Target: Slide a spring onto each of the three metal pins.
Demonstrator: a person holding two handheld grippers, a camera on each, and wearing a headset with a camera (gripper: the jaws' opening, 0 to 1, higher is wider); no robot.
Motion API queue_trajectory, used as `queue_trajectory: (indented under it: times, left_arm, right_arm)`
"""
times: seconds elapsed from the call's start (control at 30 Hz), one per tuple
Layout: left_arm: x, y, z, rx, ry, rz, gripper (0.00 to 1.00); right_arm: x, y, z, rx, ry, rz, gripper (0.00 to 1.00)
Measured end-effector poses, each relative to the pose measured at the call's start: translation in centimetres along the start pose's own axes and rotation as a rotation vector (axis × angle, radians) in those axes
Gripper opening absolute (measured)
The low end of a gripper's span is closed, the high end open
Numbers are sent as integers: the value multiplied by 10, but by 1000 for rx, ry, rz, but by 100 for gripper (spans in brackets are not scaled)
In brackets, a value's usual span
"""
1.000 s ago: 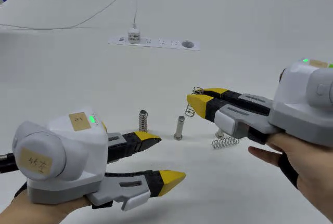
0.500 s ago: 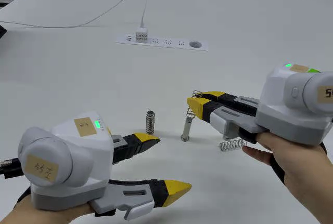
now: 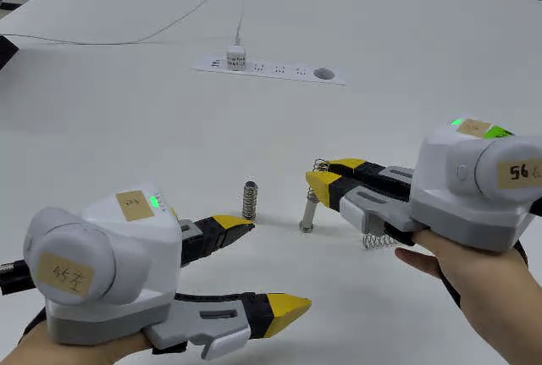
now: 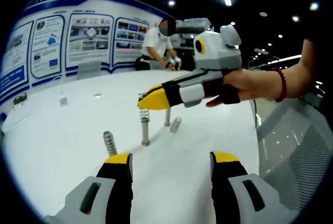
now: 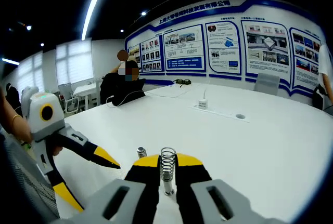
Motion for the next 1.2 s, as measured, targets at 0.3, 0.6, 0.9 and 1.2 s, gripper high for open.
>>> queue_trajectory:
  times: [0.3,0.6,0.9,1.2]
  left_arm:
    - [3,1,-2,6,12,13,62]
    - [4,1,-2,7,23,15,62]
    - [4,2,-2,8,26,15,61]
    - [4,2,-2,7,28,15,60]
  right_arm:
    - [0,-5,-10,26,12,-11,11]
    - [0,-9,-21,52,-1,-10,11]
    - [1,-12,-30,78,-4,-8,11]
    - [0,-17,-39,110,-1,-7,11]
Point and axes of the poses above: the centre of the closed fingertips' face, and the gripper's own axes: y roughly backward along the fingers, x roughly to its left, z roughly out of its top, the point moved 1 cm from there along y, roughly backward along the fingers, and after that the axes turned 8 degrees about x, right-handed, at the moved point
